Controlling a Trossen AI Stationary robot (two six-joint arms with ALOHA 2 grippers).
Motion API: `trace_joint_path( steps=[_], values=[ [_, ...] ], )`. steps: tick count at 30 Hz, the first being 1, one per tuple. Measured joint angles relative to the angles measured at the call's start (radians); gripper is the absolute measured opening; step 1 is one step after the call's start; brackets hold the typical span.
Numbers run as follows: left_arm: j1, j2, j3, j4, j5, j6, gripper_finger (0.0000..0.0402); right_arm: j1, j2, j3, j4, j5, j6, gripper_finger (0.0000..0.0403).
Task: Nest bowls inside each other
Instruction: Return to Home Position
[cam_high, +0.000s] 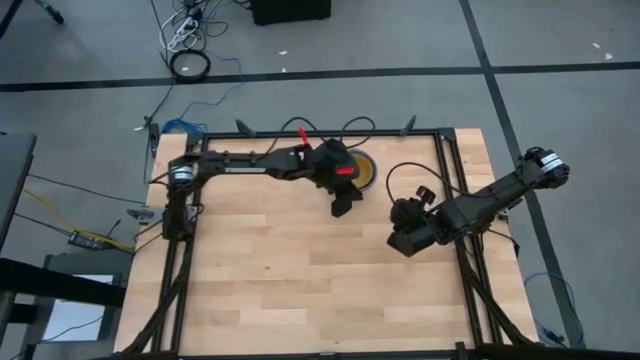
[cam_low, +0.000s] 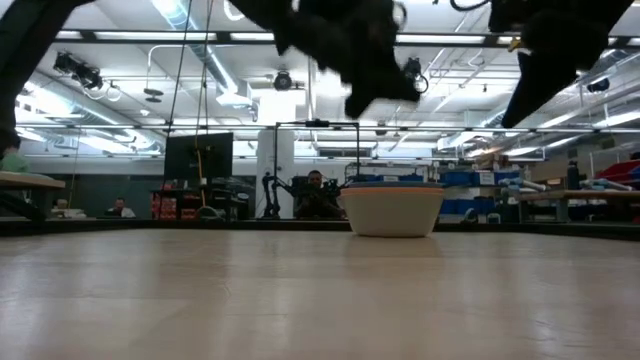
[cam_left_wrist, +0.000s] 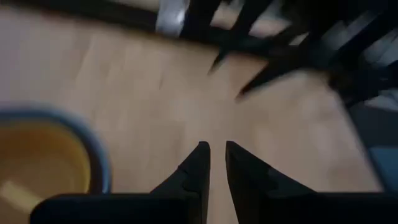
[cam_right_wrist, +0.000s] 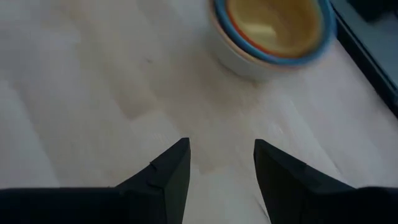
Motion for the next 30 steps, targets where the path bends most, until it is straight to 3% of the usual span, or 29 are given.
trace_joint_path(
  steps=[7, 12, 17, 20, 23, 27, 30],
  values=[
    [-0.085, -0.226, 0.000, -0.017, 0.000, 0.005, 0.0060, 0.040, -0.019, 0.077, 0.315, 0.020, -0.418, 0.0164],
    [-0.158, -0.402, 0.001, 0.027, 0.019, 0.093, 0.0060, 0.053, -0.091, 0.215, 0.614, -0.158, -0.873, 0.0164],
    [-0.214, -0.526, 0.001, 0.031, 0.026, 0.243, 0.0060, 0.028, -0.180, 0.354, 0.781, -0.245, -1.158, 0.0164],
    [-0.192, -0.563, 0.001, 0.072, 0.030, 0.307, 0.0060, -0.011, -0.229, 0.435, 0.780, -0.305, -1.227, 0.0164],
    [-0.084, -0.572, 0.003, 0.144, 0.062, 0.263, 0.0060, -0.090, -0.272, 0.489, 0.779, -0.420, -1.232, 0.0164],
    [0.040, -0.524, 0.000, 0.180, 0.210, 0.205, 0.0060, -0.255, -0.303, 0.509, 0.769, -0.641, -1.171, 0.0164],
    [0.097, -0.488, -0.001, 0.162, 0.256, 0.170, 0.0060, -0.401, -0.305, 0.509, 0.721, -0.746, -1.128, 0.0164]
  ],
)
